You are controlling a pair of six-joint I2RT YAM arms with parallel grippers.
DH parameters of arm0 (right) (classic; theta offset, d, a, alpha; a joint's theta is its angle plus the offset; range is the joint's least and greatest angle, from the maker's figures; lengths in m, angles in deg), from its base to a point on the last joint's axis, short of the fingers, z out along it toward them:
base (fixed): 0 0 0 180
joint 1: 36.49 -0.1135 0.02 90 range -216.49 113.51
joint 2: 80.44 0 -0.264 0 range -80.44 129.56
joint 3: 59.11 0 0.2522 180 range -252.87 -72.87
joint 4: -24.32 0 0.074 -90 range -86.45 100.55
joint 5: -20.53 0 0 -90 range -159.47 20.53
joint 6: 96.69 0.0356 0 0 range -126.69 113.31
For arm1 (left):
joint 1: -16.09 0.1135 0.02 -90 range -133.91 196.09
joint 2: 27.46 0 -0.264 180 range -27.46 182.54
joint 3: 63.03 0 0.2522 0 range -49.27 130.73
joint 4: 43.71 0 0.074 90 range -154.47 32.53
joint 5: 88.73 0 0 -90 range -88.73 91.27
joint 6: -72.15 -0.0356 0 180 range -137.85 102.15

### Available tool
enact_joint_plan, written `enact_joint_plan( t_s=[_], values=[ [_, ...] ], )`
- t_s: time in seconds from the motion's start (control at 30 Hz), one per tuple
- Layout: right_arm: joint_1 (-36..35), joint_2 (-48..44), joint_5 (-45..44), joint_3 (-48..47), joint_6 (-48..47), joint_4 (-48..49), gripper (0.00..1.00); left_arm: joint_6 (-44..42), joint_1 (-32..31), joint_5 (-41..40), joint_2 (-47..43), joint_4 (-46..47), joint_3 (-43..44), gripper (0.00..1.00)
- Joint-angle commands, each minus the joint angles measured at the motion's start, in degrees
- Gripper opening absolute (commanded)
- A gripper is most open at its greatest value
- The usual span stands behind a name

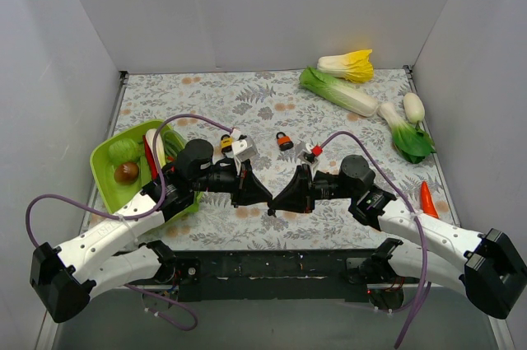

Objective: Unlock with the key

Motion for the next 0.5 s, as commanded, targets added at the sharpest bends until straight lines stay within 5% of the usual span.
enact_joint_plan(
  t_s=[0.0, 0.1, 0.23, 0.3, 0.37, 0.4, 0.47],
  values=[
    [-0.7, -0.6, 0.2, 0.6, -0.1, 1.8, 0.14, -0.9, 0.6, 0.0, -0.8, 1.6, 0.4, 0.00],
    [-0.7, -0.7, 0.2, 0.7, 0.3, 2.5, 0.03, -0.8, 0.6, 0.0, -0.6, 1.7, 0.3, 0.00],
    [-0.7, -1.0, -0.9, 2.0, 2.0, 5.8, 0.01, 0.2, 0.6, -1.6, -0.5, 2.5, -0.3, 0.00],
    [-0.6, -2.3, -6.0, 2.8, 2.9, 5.8, 0.01, 1.0, 0.6, -4.7, -0.9, 4.1, -1.0, 0.28],
    [-0.6, -3.6, -10.1, 3.3, 2.3, 2.1, 0.01, 3.7, 0.7, -8.5, -2.2, 6.4, -2.1, 0.87],
    [-0.5, -5.1, -15.5, 2.9, -0.5, -0.4, 0.01, 5.0, 0.7, -13.2, -3.0, 9.1, -3.0, 0.98],
    [0.0, -6.4, -20.4, 1.3, -3.2, -7.9, 0.01, 9.0, 0.7, -17.9, -4.2, 12.9, -5.4, 0.98]
  ],
)
